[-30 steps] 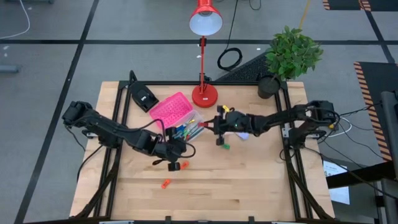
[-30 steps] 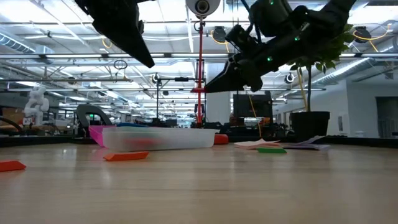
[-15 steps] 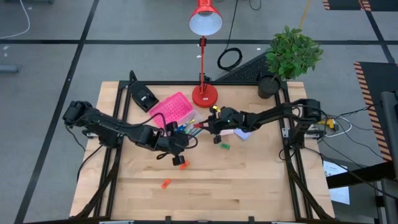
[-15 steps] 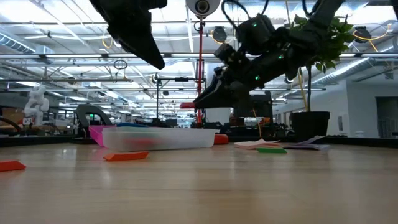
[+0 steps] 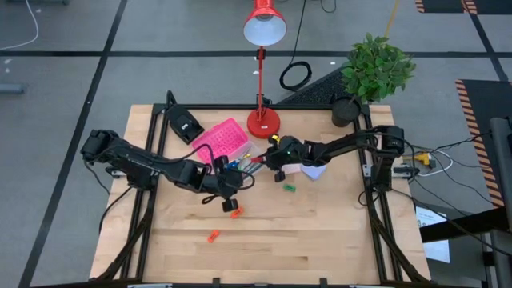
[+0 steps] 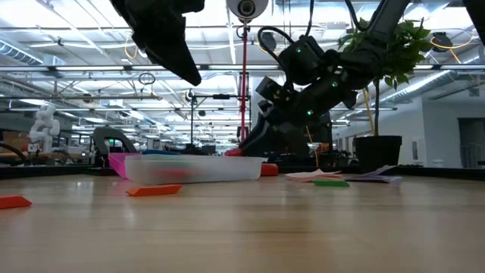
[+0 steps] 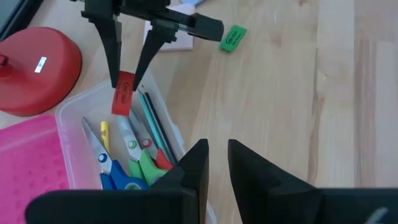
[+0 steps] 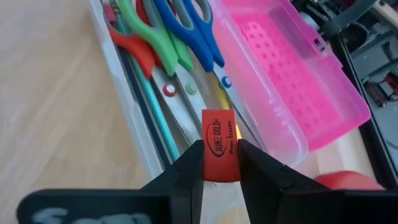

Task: Pack school essentials
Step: Put the red eraser into the pink supply box, then put the green eraser into the pink supply box

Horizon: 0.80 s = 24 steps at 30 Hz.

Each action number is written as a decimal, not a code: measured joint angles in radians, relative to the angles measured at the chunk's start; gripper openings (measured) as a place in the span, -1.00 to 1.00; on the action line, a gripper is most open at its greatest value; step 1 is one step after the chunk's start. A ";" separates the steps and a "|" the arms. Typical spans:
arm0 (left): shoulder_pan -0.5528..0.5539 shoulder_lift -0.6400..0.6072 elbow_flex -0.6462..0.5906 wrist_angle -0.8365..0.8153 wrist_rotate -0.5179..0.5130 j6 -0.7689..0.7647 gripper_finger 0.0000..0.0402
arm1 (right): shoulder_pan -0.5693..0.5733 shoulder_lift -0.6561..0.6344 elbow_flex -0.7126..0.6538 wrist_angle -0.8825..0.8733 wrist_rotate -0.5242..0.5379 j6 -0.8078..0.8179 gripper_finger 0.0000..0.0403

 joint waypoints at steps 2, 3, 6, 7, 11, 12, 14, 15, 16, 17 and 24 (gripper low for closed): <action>0.001 0.000 0.000 0.002 0.000 0.001 -0.68 | 0.000 0.000 0.000 0.002 -0.020 -0.010 -0.57; 0.001 0.000 0.000 0.004 0.000 0.001 -0.68 | 0.001 0.000 0.000 0.003 -0.024 -0.012 -0.54; 0.001 0.000 0.000 0.006 0.001 0.001 -0.68 | 0.003 0.000 0.000 0.009 -0.024 -0.013 -0.44; 0.001 0.000 0.000 0.006 0.001 0.000 -0.68 | 0.003 0.000 0.000 0.009 -0.023 -0.013 -0.40; 0.001 0.000 0.000 0.007 0.001 -0.002 -0.68 | 0.002 0.000 0.000 0.009 -0.022 -0.013 -0.27; 0.001 0.000 0.000 0.007 0.002 -0.002 -0.68 | 0.003 0.000 0.000 0.009 -0.022 -0.013 -0.24; 0.001 0.000 0.000 0.007 0.002 -0.003 -0.68 | 0.003 -0.002 0.000 0.008 -0.021 -0.002 -0.20; 0.001 0.000 0.000 0.007 0.002 -0.003 -0.68 | 0.003 -0.011 0.000 -0.001 -0.021 0.010 -0.19; 0.001 0.000 0.000 0.007 0.002 -0.003 -0.68 | 0.009 -0.025 -0.001 -0.013 -0.021 0.030 -0.17; 0.001 0.000 0.000 0.006 0.002 -0.004 -0.68 | 0.015 -0.043 -0.001 -0.020 -0.020 0.051 -0.16; 0.001 0.000 0.000 0.006 0.004 -0.005 -0.68 | 0.103 -0.229 0.000 -0.268 -0.018 0.217 -0.15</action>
